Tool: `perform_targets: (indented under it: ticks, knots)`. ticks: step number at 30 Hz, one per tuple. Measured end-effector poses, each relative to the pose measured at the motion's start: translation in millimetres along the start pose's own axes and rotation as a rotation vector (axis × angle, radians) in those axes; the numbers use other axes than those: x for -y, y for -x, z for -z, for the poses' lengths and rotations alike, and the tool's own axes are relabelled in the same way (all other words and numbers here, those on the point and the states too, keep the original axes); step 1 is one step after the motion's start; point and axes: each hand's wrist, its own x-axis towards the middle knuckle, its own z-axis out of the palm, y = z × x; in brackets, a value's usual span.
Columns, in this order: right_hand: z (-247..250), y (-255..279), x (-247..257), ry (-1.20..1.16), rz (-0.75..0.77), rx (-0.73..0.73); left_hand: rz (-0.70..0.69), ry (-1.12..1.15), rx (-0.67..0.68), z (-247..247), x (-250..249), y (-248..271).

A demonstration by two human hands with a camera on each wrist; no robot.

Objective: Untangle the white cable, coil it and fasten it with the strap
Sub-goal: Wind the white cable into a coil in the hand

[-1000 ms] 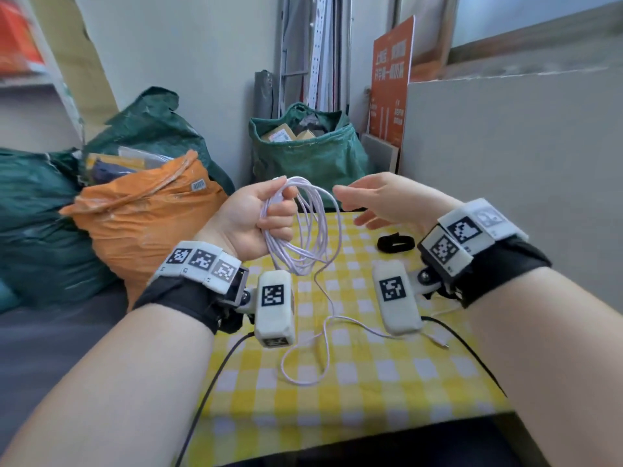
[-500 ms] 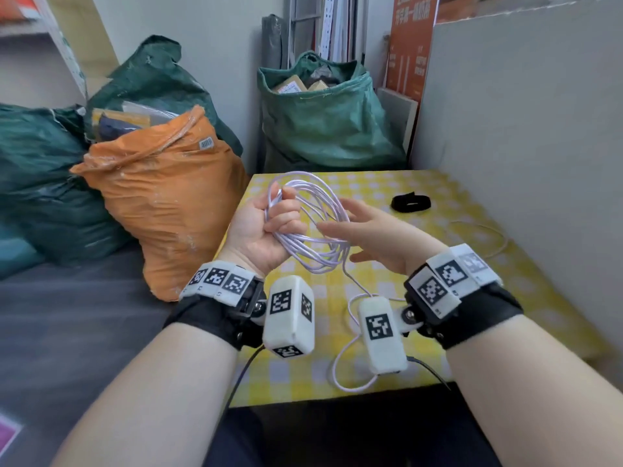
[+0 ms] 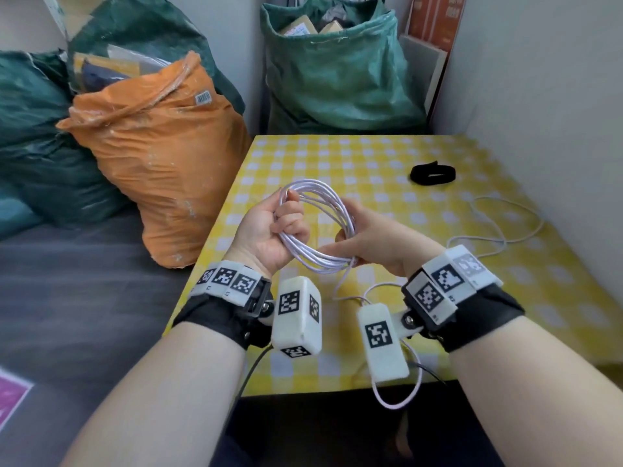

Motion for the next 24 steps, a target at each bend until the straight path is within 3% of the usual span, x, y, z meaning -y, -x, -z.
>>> perform_targets:
  ticks: [4, 8, 12, 19, 24]
  knots:
    - [16.7, -5.0, -4.2, -0.065, -0.089, -0.031, 0.066, -0.248, -0.071, -1.2, -6.4, -3.6]
    - [40.6, -9.7, -2.2, -0.145, -0.135, -0.079, 0.183, -0.454, 0.018, -2.6, -20.0, -2.9]
    - [66.3, -20.9, -5.2, -0.163, -0.130, -0.240, 0.127, -0.656, -0.117, -7.7, -29.9, -8.9]
    - [90.7, -27.7, -7.6, -0.337, -0.190, -0.453, 0.059, -0.591, -0.292, -3.0, -67.7, -8.2]
    - [81.8, -35.0, -2.7, -0.067, -0.159, -0.730, 0.142, -0.494, -0.211, -8.7, -72.8, -8.4]
